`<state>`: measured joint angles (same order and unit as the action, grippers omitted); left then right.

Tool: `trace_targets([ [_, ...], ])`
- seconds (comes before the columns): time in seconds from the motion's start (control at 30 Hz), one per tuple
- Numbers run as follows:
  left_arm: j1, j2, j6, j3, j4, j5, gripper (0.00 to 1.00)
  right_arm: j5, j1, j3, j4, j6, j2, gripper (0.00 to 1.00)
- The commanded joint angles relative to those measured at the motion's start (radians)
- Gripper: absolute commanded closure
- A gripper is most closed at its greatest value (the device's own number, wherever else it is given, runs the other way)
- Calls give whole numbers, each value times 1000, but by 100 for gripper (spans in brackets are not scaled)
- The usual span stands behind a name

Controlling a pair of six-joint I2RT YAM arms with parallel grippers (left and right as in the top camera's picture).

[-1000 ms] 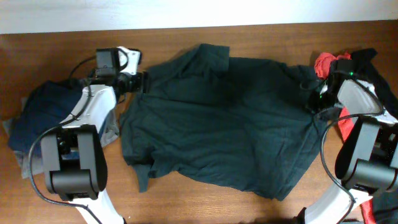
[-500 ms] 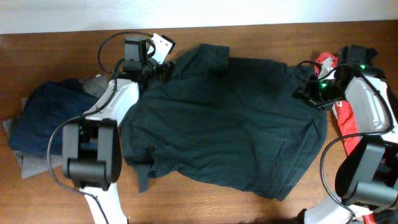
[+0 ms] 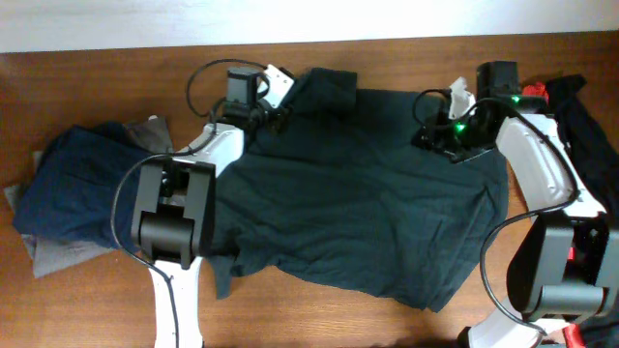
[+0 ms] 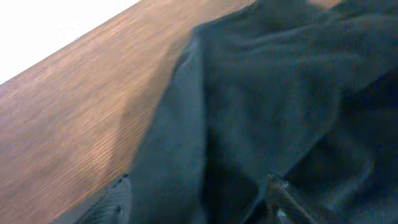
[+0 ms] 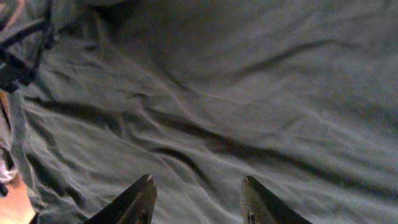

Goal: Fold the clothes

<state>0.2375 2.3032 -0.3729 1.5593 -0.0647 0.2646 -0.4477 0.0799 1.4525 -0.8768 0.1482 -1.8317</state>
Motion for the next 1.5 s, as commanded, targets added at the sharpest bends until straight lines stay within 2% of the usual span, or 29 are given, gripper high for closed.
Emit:
trace_targets([
  [0.0,3,40,-13,26,-6,1,59,-12,-31,10,10,-13,10,49],
  [0.07,3,45,-10,26,-5,-2,92,-12,-42,10,10,-13,10,49],
  [0.1,3,45,3,26,-7,-20,100,-12,-46,10,9,-13,9,49],
  [0.37,-3,45,36,28,-54,-186,100,-13,-49,10,-10,-13,9,49],
  [0.47,-17,45,48,28,-51,-189,100,-13,-49,10,-19,-12,9,48],
  [0.6,-20,26,50,40,54,-150,100,-13,-49,10,-28,-10,9,49],
  [0.63,-20,15,53,40,85,-148,85,-13,-49,10,-29,-10,9,49],
  [0.67,-19,4,66,40,117,-149,30,-13,-49,10,-29,-10,9,48],
  [0.8,-19,-42,72,40,191,-98,25,-13,-49,10,-29,-10,9,48],
  [0.83,-19,-53,72,40,187,-89,18,-13,-49,10,-29,-10,9,48],
  [0.87,-19,-60,72,40,175,-77,7,-13,-49,10,-29,-10,9,48],
  [0.9,-19,-66,72,41,160,-60,4,-13,-49,10,-29,-10,9,48],
  [1.07,-19,-61,72,60,132,6,11,-13,-49,10,-36,3,9,48],
  [1.1,-19,-54,71,60,120,6,20,-13,-49,10,-36,3,9,48],
  [1.2,-16,-33,24,60,90,47,31,-13,-49,10,-36,15,9,48],
  [1.3,-5,-14,-17,60,84,58,32,-13,-49,10,-37,18,9,48],
  [1.47,16,-11,-20,60,41,87,35,-13,-49,10,-47,18,9,48],
])
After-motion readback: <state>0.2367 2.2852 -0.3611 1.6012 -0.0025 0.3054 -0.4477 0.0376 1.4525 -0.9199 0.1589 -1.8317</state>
